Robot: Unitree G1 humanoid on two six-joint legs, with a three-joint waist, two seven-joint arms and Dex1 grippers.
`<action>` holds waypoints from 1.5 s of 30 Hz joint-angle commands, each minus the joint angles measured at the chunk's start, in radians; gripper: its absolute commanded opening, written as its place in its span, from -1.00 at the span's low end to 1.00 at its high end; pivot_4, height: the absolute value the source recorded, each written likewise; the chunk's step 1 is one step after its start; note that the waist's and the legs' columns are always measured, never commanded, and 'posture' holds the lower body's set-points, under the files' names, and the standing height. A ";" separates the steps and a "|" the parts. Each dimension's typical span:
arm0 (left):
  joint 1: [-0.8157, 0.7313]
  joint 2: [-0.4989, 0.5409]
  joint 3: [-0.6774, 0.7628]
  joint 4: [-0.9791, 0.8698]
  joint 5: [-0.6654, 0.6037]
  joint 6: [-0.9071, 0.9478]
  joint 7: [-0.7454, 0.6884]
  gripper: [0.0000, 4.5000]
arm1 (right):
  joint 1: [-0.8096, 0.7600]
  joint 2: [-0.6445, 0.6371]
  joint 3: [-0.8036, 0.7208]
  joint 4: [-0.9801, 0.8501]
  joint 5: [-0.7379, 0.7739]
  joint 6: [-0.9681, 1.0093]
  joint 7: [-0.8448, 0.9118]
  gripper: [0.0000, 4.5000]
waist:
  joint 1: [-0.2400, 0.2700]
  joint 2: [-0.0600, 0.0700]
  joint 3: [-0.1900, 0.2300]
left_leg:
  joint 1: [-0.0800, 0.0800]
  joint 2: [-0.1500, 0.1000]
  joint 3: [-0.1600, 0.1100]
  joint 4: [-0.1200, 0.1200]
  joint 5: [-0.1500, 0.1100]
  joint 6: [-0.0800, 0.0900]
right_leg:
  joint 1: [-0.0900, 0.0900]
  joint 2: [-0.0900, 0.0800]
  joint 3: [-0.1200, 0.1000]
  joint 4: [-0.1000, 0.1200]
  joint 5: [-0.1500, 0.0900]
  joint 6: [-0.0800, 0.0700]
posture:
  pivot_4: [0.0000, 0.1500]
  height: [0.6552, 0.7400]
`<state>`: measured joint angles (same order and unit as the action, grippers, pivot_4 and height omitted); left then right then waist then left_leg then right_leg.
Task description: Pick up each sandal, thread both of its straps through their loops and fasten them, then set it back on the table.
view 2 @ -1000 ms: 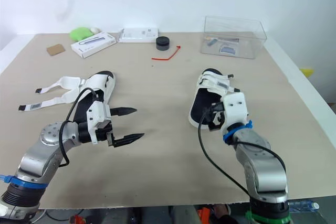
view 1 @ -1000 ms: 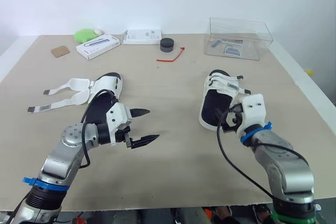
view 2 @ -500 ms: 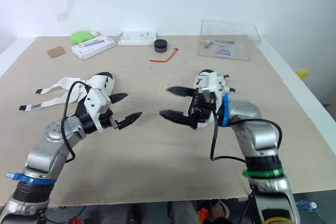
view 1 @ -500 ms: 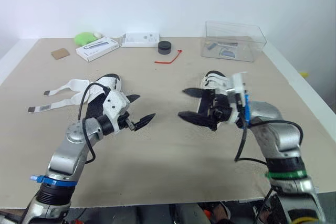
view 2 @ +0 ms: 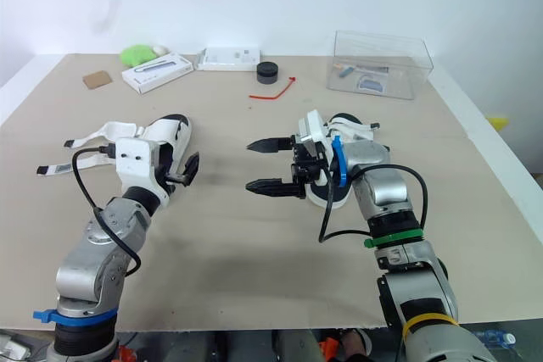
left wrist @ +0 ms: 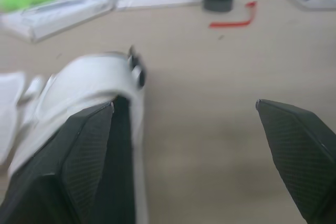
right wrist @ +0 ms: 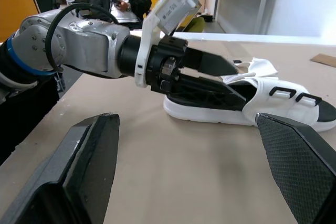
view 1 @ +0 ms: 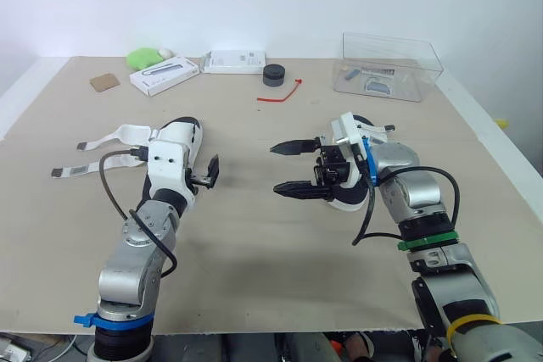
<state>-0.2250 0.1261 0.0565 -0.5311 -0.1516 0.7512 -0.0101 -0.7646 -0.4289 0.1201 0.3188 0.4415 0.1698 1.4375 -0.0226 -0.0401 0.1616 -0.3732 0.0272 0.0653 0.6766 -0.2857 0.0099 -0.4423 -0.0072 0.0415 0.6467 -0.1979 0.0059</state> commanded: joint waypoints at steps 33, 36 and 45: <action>-0.294 0.110 0.025 0.557 0.032 -0.160 -0.119 -0.02 | -0.023 0.037 -0.035 0.025 -0.019 -0.049 -0.067 1.00 | 0.000 0.000 0.000 | 0.000 0.000 -0.001 0.000 0.002 -0.003 | 0.000 0.000 -0.001 0.000 0.001 -0.001 | 1.00 1.00; -0.297 0.146 0.042 0.586 0.015 -0.190 -0.169 -0.48 | -0.026 0.035 -0.034 0.034 -0.022 -0.052 -0.063 1.00 | -0.001 0.000 0.000 | 0.000 0.000 -0.001 0.000 0.002 -0.003 | 0.000 0.000 -0.001 0.000 0.001 -0.001 | 1.00 1.00; -0.160 0.358 0.006 0.449 -0.068 -0.395 -0.571 -0.95 | -0.061 0.030 -0.041 0.089 -0.039 -0.074 -0.056 1.00 | -0.007 0.000 0.000 | 0.000 0.001 0.001 -0.001 0.001 -0.004 | -0.002 0.000 -0.001 0.000 0.000 -0.001 | 1.00 1.00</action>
<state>-0.3733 0.4782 0.0663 -0.0061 -0.1892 0.4106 -0.5212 -0.7970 -0.3980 0.1034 0.4159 0.4019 0.1127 1.3745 -0.0299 -0.0400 0.1618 -0.3736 0.0289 0.0664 0.6748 -0.2855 0.0052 -0.4443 -0.0076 0.0395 0.6466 -0.1982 0.0034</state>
